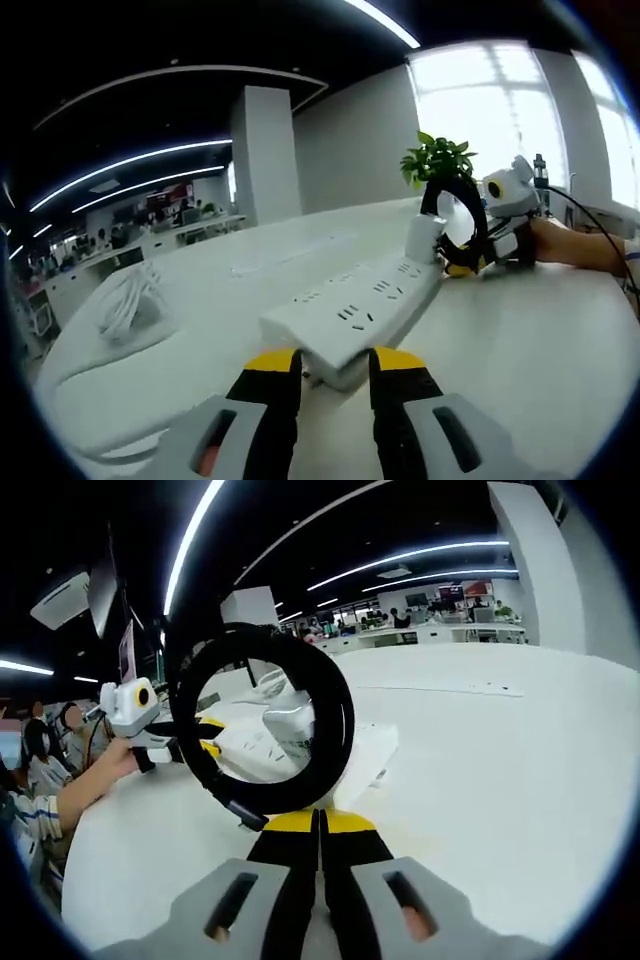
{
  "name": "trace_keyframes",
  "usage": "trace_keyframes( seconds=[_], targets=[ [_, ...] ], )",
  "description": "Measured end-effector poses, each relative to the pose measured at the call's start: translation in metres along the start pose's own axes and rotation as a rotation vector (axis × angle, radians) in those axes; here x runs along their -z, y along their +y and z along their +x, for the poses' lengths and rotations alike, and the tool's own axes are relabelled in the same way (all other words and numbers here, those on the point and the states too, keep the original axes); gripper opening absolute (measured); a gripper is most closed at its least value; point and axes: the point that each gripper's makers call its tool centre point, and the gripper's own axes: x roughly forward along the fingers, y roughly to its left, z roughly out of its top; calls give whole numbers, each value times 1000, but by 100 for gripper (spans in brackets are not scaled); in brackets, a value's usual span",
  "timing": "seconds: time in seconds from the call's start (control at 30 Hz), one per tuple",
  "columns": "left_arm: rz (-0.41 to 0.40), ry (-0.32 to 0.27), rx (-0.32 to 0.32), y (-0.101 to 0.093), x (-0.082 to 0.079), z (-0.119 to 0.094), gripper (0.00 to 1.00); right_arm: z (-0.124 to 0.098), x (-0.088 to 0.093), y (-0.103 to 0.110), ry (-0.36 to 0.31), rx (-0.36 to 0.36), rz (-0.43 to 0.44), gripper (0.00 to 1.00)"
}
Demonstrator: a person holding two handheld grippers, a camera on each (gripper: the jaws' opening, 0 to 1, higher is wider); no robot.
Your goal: Straighten the power strip on the desk, plug the charger into it
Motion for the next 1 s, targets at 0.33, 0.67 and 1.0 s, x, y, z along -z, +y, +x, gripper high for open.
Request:
trace_keyframes(
  seconds=[0.33,0.67,1.0],
  targets=[
    [1,-7,-6,2,-2,3,26,1,-1,-3,-3,11,3,0],
    [2,-6,-18,3,-2,4,24,4,-3,-9,-6,31,31,0],
    [-13,1,-27,3,-1,3,23,5,-2,-8,-8,36,39,0]
  ],
)
